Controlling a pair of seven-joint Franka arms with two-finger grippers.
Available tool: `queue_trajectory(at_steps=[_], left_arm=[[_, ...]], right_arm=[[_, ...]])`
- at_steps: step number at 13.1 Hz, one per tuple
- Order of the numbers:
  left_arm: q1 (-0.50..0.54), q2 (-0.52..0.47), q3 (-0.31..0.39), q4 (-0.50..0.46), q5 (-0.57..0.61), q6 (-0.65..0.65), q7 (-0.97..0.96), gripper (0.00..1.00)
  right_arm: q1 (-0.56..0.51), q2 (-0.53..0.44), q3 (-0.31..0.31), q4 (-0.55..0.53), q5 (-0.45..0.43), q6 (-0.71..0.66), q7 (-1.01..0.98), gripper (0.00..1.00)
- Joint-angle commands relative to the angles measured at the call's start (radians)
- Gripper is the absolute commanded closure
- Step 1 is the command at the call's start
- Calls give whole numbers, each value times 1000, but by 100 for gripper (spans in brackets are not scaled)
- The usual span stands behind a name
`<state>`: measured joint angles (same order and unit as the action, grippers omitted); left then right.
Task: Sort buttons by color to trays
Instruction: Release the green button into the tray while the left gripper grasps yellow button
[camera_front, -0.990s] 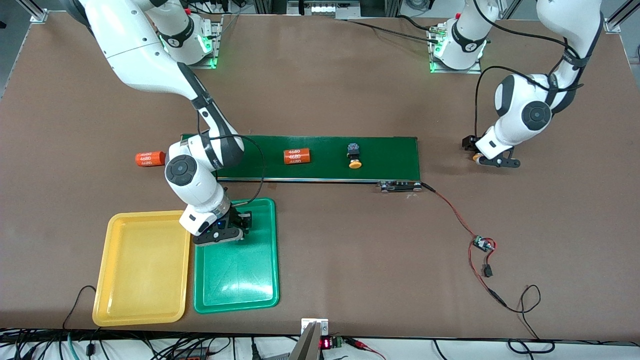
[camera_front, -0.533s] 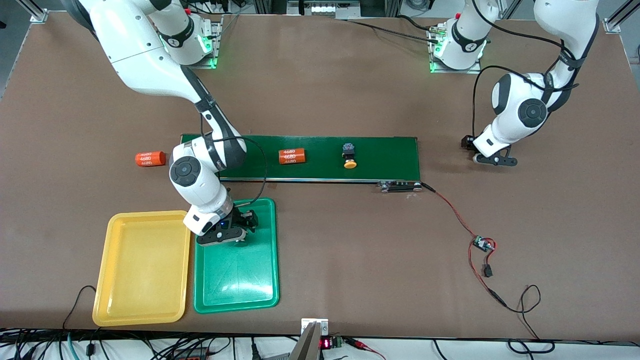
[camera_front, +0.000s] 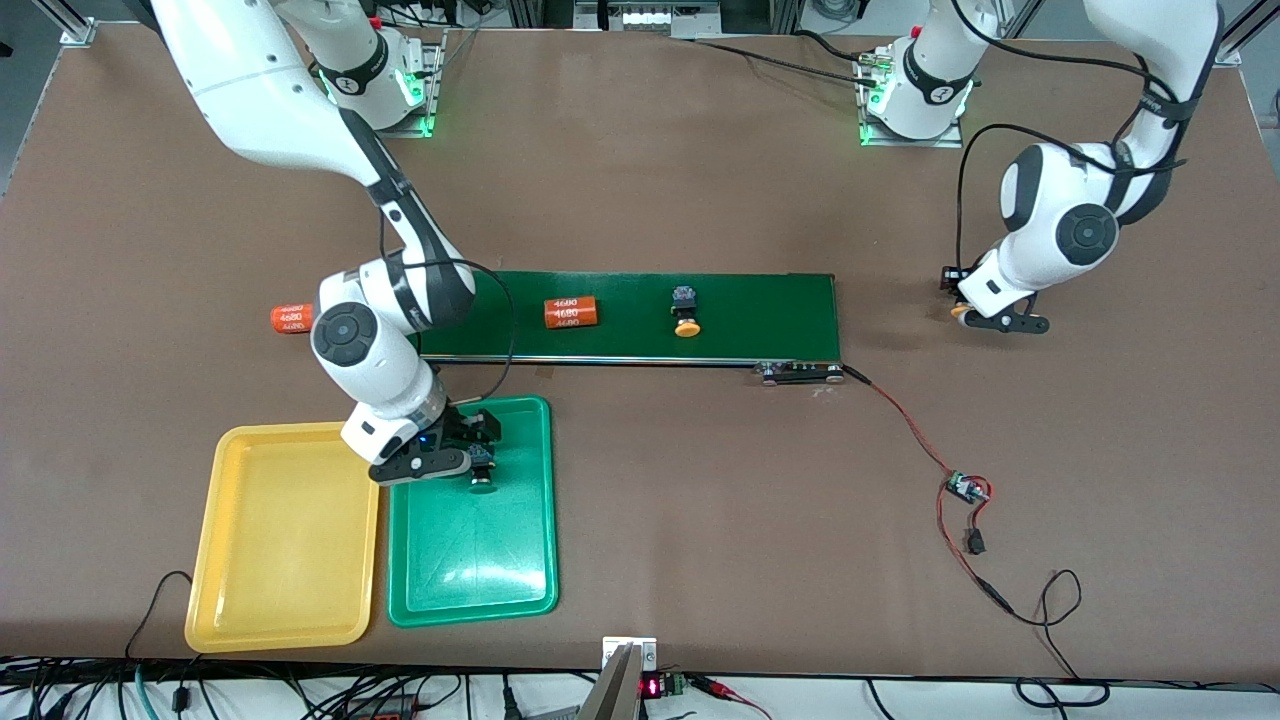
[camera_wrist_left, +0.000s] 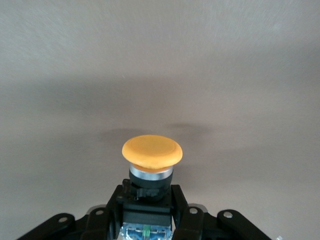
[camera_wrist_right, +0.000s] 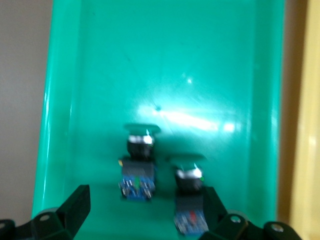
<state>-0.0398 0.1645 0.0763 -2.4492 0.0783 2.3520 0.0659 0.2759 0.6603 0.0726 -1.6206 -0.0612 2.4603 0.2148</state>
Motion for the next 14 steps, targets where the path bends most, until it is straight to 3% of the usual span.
queue_trajectory(at_steps=[1, 4, 6, 9, 14], left_arm=[[-5, -28, -39, 112, -8, -164, 2, 71], [-9, -28, -114, 249, -109, -320, -6, 71], [-12, -25, -180, 295, -152, -346, -41, 71], [-34, 21, -306, 354, -166, -326, -212, 73], [-127, 136, -375, 383, -167, -165, -444, 74]], right_arm=[[-27, -125, 3, -99, 0, -87, -6, 0], [-67, -247, 3, -204, 0, -150, -11, 0], [-92, -327, 9, -248, 1, -234, 1, 0], [-135, -441, 44, -304, 7, -349, 8, 0], [-214, -593, 157, -458, 14, -349, 101, 0]])
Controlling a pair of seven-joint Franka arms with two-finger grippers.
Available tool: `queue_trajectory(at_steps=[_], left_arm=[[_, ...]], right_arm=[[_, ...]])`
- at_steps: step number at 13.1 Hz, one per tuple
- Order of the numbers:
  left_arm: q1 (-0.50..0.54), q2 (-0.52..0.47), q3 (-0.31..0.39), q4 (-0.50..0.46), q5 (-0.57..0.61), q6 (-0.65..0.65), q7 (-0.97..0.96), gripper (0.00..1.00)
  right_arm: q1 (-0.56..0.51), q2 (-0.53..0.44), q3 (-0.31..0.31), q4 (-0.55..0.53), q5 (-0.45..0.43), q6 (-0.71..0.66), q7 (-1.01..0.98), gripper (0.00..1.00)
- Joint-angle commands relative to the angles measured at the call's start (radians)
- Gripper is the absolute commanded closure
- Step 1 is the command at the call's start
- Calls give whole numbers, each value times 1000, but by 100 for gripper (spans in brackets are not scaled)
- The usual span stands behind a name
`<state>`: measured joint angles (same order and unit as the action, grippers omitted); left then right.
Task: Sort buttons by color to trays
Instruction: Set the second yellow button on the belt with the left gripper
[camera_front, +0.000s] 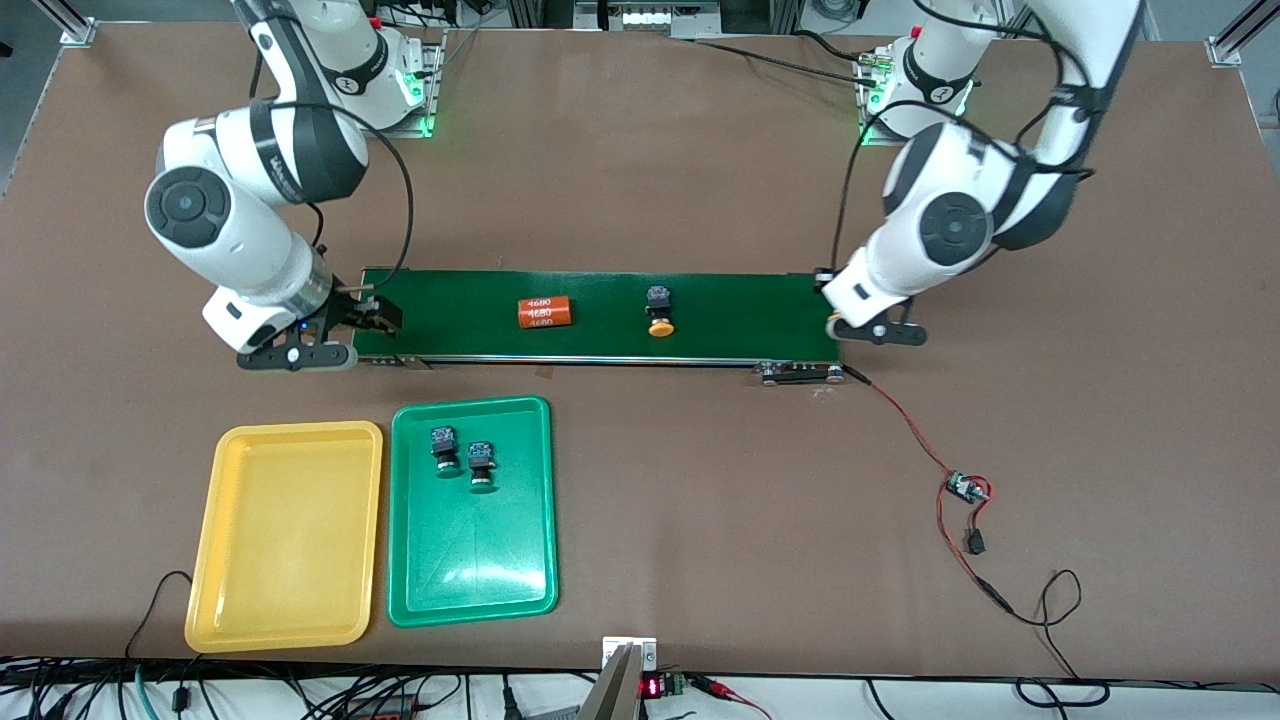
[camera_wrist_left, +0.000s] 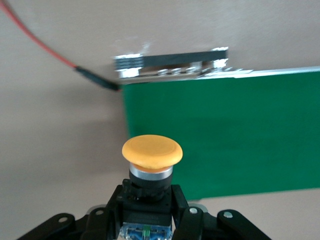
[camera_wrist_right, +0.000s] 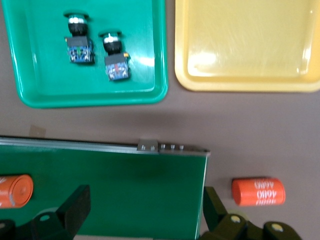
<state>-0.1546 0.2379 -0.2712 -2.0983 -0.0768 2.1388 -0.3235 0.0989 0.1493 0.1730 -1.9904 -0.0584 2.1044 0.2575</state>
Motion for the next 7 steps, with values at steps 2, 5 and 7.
queue_trajectory(at_steps=[2, 5, 7], left_arm=[[-26, 102, -39, 32, -12, 113, -91, 74], [-37, 118, -52, 27, -12, 128, -112, 74], [-37, 130, -60, 26, -17, 128, -123, 73]], right_arm=[[-41, -102, 88, -120, 14, 17, 104, 0], [-38, -93, 151, -145, 60, 90, 199, 0], [-28, -77, 164, -157, 60, 101, 210, 0]])
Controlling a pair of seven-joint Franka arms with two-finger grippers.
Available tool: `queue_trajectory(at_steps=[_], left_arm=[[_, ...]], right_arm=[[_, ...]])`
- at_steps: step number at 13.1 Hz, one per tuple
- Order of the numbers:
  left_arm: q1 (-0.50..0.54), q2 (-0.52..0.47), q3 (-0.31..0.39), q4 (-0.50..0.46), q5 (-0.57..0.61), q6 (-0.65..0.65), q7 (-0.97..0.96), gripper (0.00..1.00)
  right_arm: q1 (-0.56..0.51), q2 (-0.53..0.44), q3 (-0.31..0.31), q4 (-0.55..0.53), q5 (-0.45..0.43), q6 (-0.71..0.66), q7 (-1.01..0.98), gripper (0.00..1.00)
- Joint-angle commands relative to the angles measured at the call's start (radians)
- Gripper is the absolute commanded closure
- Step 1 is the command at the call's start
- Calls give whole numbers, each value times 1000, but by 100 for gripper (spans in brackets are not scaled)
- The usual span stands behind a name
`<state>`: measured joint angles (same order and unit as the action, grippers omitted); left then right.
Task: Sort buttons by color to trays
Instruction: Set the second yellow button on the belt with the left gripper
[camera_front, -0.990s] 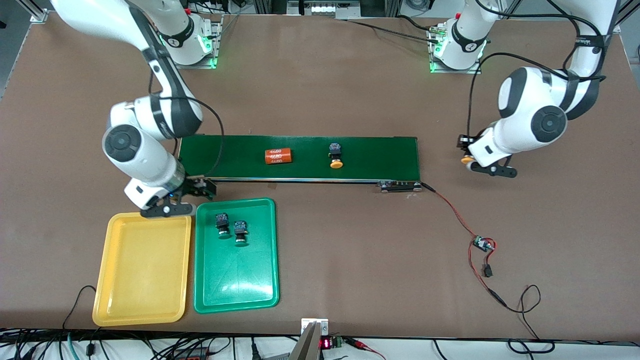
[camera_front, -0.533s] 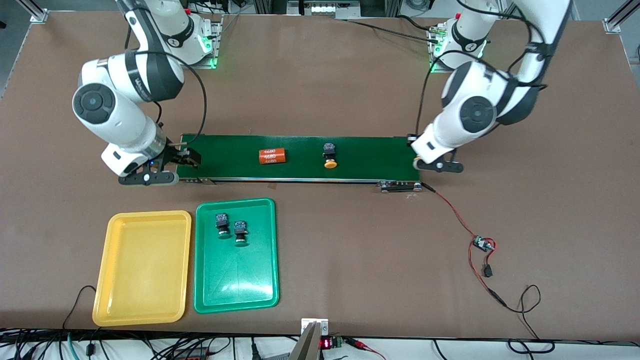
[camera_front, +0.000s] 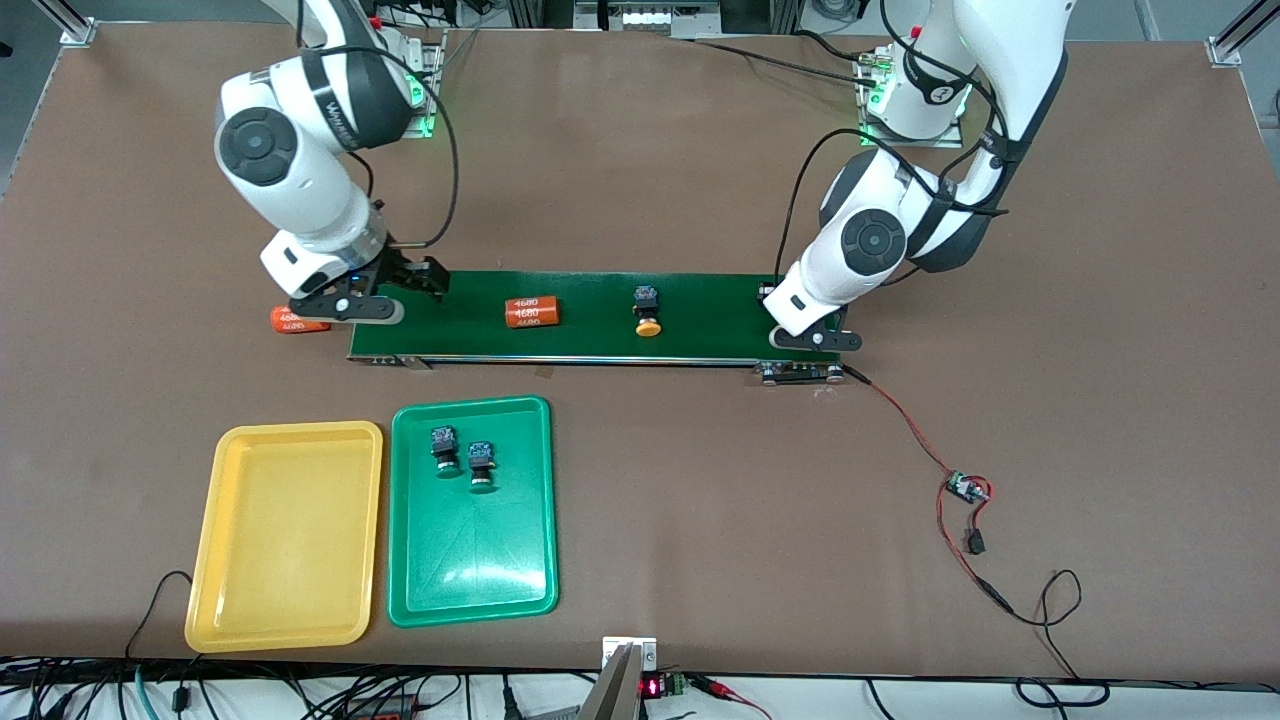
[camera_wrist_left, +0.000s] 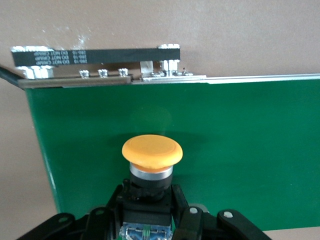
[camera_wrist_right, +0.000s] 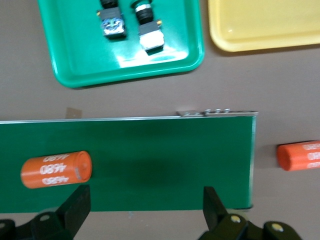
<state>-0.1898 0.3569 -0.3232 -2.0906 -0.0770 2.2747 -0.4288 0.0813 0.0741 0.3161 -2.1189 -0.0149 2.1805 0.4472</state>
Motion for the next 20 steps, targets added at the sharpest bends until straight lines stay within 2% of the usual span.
queue_trajectory(at_steps=[1, 3, 4, 5, 6, 8, 10, 14, 16, 18, 20], left_arm=[[-2, 16, -8, 18, -17, -6, -22, 69], [-2, 16, -10, 18, -17, -8, -25, 55], [-2, 16, -10, 20, -17, -8, -34, 41], [-2, 16, -10, 20, -17, -6, -41, 9], [-2, 11, -10, 18, -17, -11, -41, 0], [0, -13, -10, 21, -17, -18, -39, 0], [13, -88, -10, 27, -17, -81, -36, 0], [67, -194, 2, 151, -1, -361, -31, 0], [75, -225, 45, 219, 31, -492, -25, 0], [82, -252, 68, 288, 69, -607, 62, 0], [87, -271, 127, 368, 80, -719, 145, 0]], right_arm=[[-6, 1, 29, -30, 18, 27, 21, 0], [-5, 12, 35, -29, 16, 36, 62, 0], [0, 18, 34, -27, 16, 36, 62, 0], [0, 18, 34, -27, 16, 35, 59, 0], [0, 19, 34, -26, 16, 35, 56, 0], [0, 19, 34, -26, 16, 35, 51, 0], [-3, 19, 34, -26, 16, 35, 50, 0], [-5, 23, 32, -24, 16, 30, 48, 0], [-5, 23, 32, -24, 16, 31, 53, 0], [-3, 23, 32, -23, 18, 36, 59, 0], [0, 23, 32, -21, 18, 38, 65, 0]])
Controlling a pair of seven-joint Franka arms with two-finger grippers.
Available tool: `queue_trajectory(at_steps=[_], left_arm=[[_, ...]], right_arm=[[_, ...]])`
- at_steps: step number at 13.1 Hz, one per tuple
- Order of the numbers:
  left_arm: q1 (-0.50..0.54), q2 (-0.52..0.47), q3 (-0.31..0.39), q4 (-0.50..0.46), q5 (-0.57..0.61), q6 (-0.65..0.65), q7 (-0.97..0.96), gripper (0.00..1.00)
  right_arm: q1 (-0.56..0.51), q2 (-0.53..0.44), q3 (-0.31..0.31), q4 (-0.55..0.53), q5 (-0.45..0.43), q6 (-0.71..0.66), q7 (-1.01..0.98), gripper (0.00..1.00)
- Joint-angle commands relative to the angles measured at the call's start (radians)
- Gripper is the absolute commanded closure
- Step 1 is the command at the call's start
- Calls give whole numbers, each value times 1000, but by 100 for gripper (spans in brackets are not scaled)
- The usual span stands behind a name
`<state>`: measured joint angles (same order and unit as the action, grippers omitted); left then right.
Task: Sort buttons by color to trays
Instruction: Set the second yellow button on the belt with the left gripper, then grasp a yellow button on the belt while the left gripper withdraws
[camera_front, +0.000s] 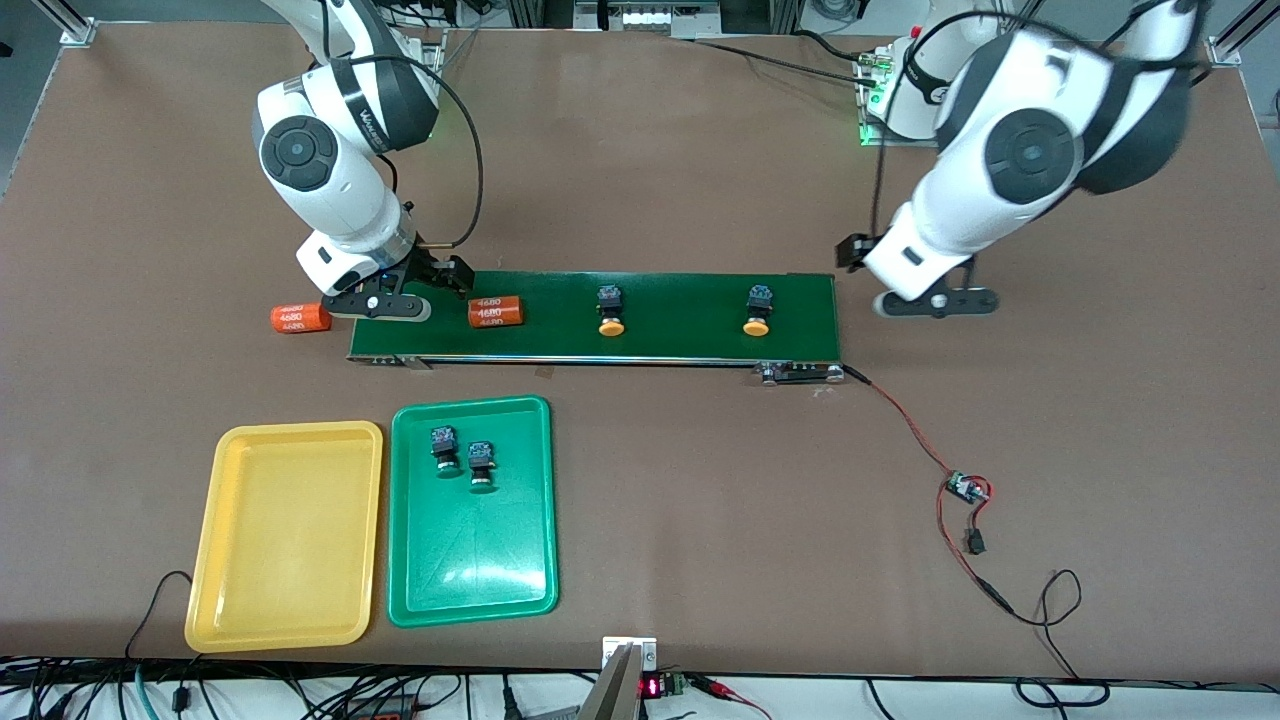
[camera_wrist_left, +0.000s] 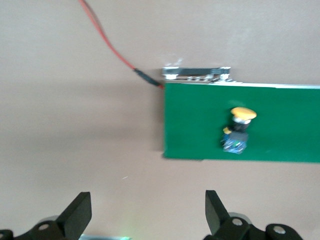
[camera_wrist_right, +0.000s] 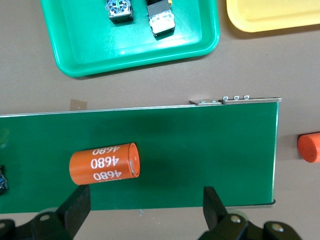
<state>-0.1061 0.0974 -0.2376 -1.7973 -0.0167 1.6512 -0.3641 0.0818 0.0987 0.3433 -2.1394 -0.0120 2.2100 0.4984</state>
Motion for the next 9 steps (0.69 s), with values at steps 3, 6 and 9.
queue_trajectory(at_steps=[3, 6, 9], left_arm=[[17, -36, 135, 168, 20, -151, 197, 0], [19, -45, 250, 211, 20, -134, 249, 0], [13, -93, 279, 197, 95, -80, 335, 0]], right_arm=[[6, -1, 5, 0, 15, 10, 38, 0], [38, 15, 5, 1, 15, 36, 61, 0], [84, 48, 5, 16, 15, 63, 118, 0]])
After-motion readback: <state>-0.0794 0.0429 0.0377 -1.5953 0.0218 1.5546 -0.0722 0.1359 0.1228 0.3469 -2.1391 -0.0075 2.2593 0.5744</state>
